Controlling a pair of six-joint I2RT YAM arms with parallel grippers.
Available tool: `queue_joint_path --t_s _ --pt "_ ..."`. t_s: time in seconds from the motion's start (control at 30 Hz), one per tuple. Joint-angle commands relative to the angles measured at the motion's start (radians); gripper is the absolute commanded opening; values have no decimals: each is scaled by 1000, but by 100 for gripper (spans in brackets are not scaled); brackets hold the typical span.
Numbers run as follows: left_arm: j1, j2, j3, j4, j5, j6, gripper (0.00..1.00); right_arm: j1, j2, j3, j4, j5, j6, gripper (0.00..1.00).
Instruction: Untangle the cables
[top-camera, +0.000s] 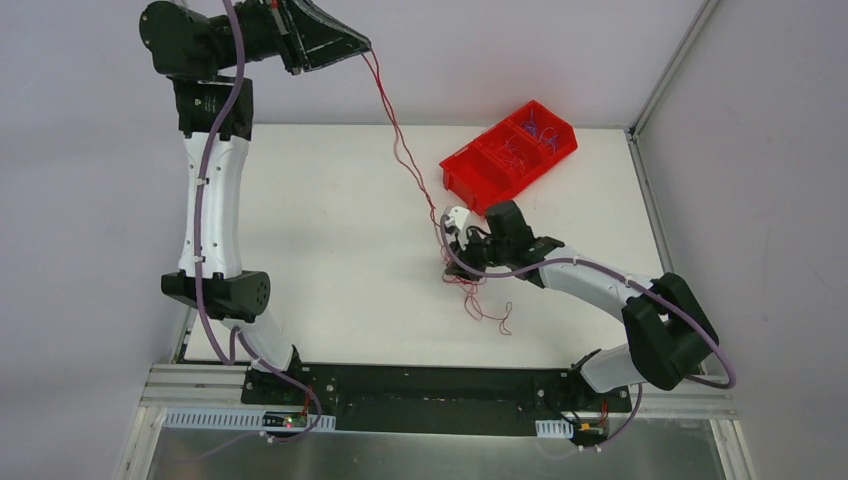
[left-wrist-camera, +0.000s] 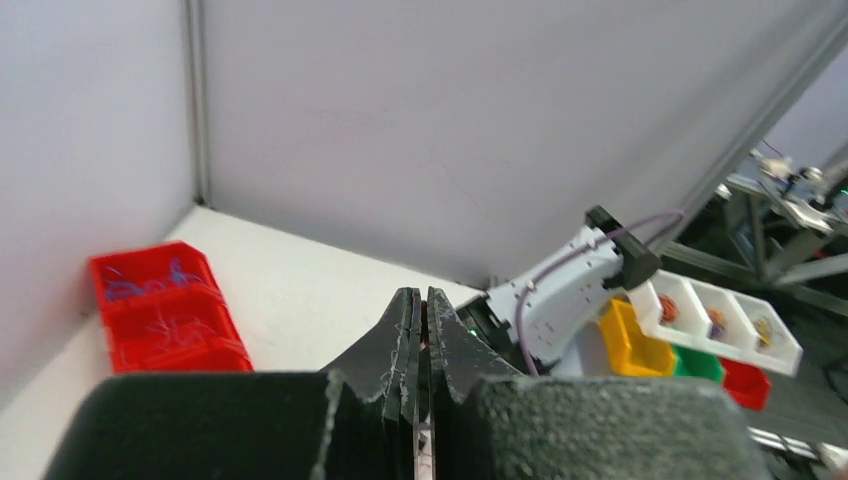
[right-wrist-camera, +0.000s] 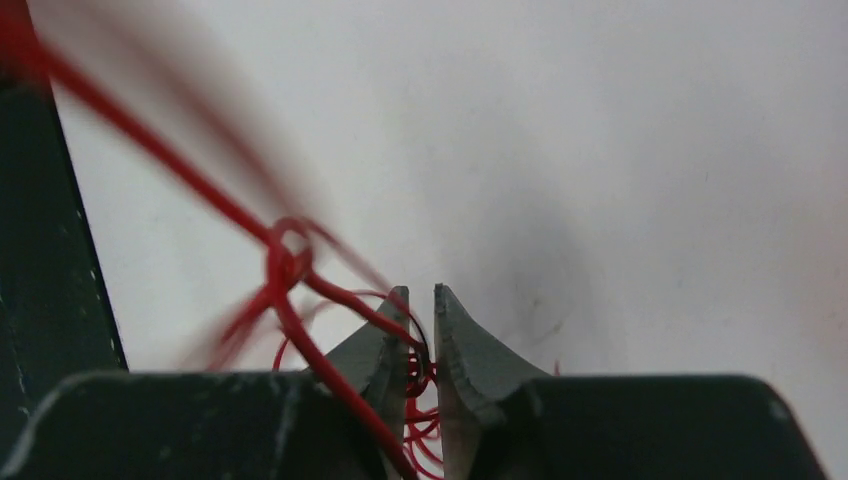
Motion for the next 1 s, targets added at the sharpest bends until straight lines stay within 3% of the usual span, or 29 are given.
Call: queue_joint_path --t_s 0.0,0.2,0.43,0.67,0.83,0.97 --pt "38 -1 100 8 -170 82 0 -32 -33 -51 -191 25 -95 17" --pt "82 13 164 -17 -310 126 0 -60 -37 -56 -274 93 -183 18" --pt "138 25 246 -40 -360 221 0 -149 -45 -56 -378 101 -301 23" --pt "141 9 149 -9 -324 159 0 -182 -47 60 -499 70 -317 53" --pt "135 -56 -109 69 -286 64 0 -181 -70 277 -536 1 -125 74" --pt "103 -106 -284 105 -229 30 0 -176 -77 446 -554 -39 51 82"
